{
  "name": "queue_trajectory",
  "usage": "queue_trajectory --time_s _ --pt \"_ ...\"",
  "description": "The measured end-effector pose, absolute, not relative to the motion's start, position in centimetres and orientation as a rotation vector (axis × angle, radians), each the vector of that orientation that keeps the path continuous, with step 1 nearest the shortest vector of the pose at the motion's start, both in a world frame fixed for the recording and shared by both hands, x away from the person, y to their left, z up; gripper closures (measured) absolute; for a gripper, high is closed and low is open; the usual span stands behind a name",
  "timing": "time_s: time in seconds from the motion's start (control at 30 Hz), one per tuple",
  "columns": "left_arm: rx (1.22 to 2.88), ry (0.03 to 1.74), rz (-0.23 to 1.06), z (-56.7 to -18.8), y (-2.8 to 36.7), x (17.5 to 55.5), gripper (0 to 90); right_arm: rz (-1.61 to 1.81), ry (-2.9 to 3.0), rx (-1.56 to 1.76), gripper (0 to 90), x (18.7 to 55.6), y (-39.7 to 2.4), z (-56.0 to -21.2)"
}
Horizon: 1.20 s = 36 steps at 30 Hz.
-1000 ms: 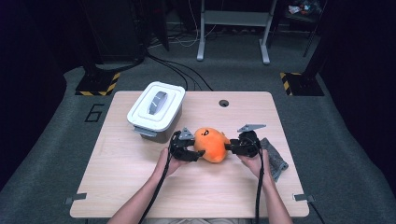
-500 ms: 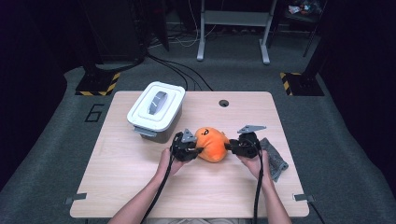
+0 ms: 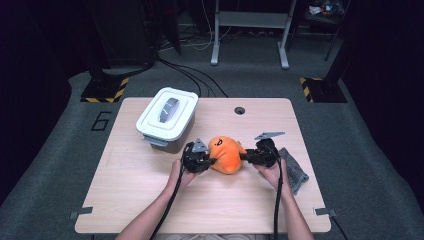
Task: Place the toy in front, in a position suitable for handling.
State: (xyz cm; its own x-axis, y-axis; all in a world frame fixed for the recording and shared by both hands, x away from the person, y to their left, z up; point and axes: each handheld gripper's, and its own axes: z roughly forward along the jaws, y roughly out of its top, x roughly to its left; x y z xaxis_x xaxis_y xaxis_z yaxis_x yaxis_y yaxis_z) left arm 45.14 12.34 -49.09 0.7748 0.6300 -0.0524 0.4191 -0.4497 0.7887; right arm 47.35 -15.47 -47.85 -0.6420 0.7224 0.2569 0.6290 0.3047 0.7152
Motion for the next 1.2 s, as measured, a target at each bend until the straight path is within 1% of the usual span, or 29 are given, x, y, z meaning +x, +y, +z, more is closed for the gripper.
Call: queue_trajectory --time_s 0.2,0.3,0.5,0.77,1.2 --pt "2.104 0.777 0.317 -49.1 12.3 45.1 74.4 1.268 2.442 1.258 78.8 47.2 -15.3 -48.3" --pt "2.084 0.770 0.319 -48.9 12.4 45.1 75.6 1.258 2.421 1.241 82.1 46.9 -15.1 -48.1" --pt "2.093 0.706 0.337 -48.2 12.5 45.4 76.6 1.227 2.360 1.207 83.3 45.5 -15.2 -47.1" --pt "2.111 0.673 0.276 -47.5 12.7 46.9 76.4 1.172 2.290 1.247 82.8 42.6 -14.3 -45.2" --pt "2.177 0.610 0.278 -46.8 11.9 47.9 76.6 1.143 2.228 1.287 82.9 40.0 -13.2 -45.1"
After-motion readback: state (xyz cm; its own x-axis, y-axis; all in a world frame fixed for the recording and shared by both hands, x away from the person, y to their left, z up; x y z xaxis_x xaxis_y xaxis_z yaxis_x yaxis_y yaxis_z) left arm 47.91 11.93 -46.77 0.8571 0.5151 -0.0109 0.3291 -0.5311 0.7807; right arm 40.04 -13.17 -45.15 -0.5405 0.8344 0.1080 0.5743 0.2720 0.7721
